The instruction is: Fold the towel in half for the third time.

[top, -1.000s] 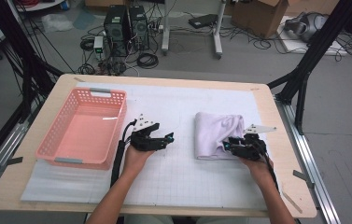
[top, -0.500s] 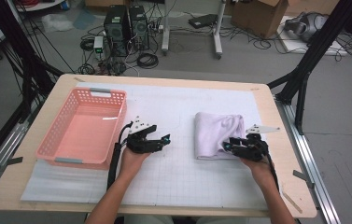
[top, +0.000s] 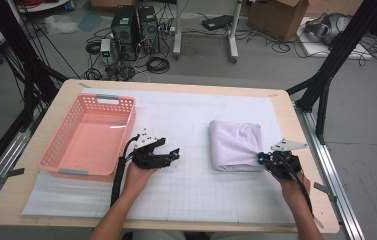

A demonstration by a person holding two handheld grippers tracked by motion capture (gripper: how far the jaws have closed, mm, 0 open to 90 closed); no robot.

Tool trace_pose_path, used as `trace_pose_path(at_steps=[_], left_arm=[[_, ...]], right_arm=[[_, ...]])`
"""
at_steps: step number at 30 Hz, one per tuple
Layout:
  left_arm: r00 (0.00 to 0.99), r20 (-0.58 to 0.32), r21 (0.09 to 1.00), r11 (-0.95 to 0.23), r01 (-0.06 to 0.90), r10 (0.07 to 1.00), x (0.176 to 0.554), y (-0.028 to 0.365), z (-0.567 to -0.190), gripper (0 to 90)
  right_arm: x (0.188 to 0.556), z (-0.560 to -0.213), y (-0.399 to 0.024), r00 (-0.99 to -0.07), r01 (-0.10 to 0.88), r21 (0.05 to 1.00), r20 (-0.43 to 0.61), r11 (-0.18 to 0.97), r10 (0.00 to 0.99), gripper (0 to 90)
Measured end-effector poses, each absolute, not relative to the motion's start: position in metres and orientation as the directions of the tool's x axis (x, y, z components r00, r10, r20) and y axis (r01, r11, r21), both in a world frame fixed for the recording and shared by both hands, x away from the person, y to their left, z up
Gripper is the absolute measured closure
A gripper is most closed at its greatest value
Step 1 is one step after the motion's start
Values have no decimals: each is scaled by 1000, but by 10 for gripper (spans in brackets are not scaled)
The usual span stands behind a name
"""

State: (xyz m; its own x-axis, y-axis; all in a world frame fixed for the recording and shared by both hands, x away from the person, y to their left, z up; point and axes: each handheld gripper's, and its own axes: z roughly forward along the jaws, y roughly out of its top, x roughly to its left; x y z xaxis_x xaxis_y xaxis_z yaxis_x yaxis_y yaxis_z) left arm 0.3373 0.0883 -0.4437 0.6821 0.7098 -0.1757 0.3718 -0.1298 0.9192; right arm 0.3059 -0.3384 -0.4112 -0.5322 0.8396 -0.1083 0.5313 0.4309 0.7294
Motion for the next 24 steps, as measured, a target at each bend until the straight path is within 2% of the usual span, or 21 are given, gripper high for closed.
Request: trace_pose_path(at_steps=[1, 3, 4, 7, 9, 14, 17, 18, 20, 21, 23, 24], left_arm=[[683, -175, 919, -131, 372, 710, 337, 89, -444, 291], [688, -175, 918, -136, 373, 704, 336, 89, -445, 291], [688, -176, 919, -132, 371, 704, 335, 89, -445, 291], [693, -173, 920, -137, 368, 700, 333, 88, -445, 291], [700, -167, 922, -142, 361, 695, 331, 88, -444, 291], [705, -164, 924, -143, 356, 690, 330, 88, -443, 291], [704, -167, 924, -139, 356, 691, 329, 88, -443, 290], [702, -170, 925, -134, 356, 691, 329, 88, -443, 290], [703, -167, 925, -136, 354, 691, 329, 90, -443, 290], [702, -170, 926, -132, 355, 692, 328, 90, -443, 290], [702, -167, 925, -136, 354, 692, 328, 91, -443, 290], [702, -169, 926, -133, 354, 692, 328, 91, -443, 290]], right_arm=[[305, -411, -342, -547, 531, 718, -114, 449, 830, 837], [306, -414, -344, -590, 550, 691, -77, 470, 804, 729], [306, -415, -346, -594, 543, 703, -65, 459, 802, 706], [307, -407, -355, -540, 536, 774, 6, 338, 841, 643], [314, -405, -357, -502, 531, 793, 13, 297, 865, 636], [345, -413, -344, -465, 540, 781, -34, 314, 885, 610], [369, -421, -340, -441, 596, 758, 31, 267, 897, 551], [376, -425, -339, -446, 617, 737, 41, 275, 894, 589], [378, -428, -339, -436, 625, 721, 3, 300, 900, 671], [377, -427, -341, -421, 630, 714, -17, 305, 907, 680], [373, -426, -344, -363, 657, 679, -95, 327, 927, 676], [371, -425, -345, -325, 682, 641, -166, 352, 931, 602]])
